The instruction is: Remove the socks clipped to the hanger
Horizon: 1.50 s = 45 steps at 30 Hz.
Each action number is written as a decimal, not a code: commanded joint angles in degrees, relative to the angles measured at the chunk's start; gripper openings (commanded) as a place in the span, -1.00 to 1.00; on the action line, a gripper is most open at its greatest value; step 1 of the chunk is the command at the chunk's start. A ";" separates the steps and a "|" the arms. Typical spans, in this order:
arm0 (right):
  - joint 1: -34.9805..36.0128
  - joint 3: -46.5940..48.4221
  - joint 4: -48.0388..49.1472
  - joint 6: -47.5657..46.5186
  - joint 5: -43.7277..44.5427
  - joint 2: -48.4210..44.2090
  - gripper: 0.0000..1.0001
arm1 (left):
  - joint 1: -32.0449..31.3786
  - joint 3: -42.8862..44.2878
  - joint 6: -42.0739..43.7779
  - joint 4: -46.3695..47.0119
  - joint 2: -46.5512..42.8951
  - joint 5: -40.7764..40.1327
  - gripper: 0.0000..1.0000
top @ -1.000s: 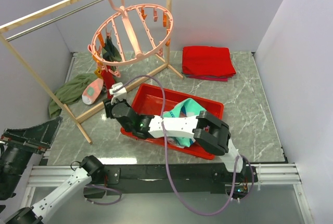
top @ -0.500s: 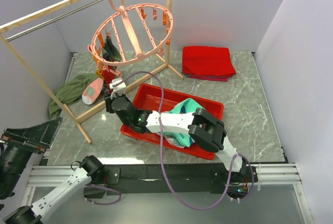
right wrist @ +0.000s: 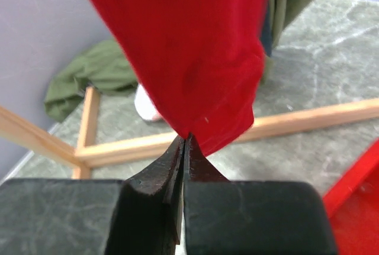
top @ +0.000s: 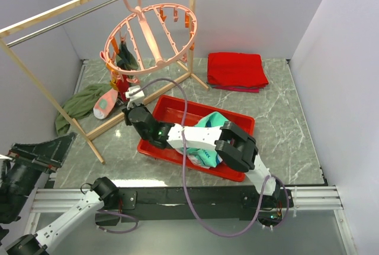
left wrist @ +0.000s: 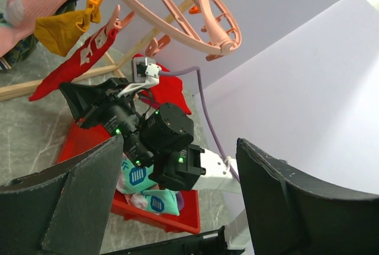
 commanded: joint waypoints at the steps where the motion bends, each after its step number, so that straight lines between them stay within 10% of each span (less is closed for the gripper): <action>1: 0.66 -7.90 4.62 -0.78 -0.64 -7.54 -1.00 | -0.26 -2.00 -0.50 2.13 1.46 3.06 0.63; 24: 2.85 -30.61 -6.52 2.74 -22.42 -37.07 -1.00 | -0.53 -7.90 2.14 11.70 19.10 5.71 0.82; 45: -0.84 -33.69 -14.97 3.71 -33.68 -50.18 -1.00 | 12.73 -6.49 7.76 22.16 34.33 12.37 0.38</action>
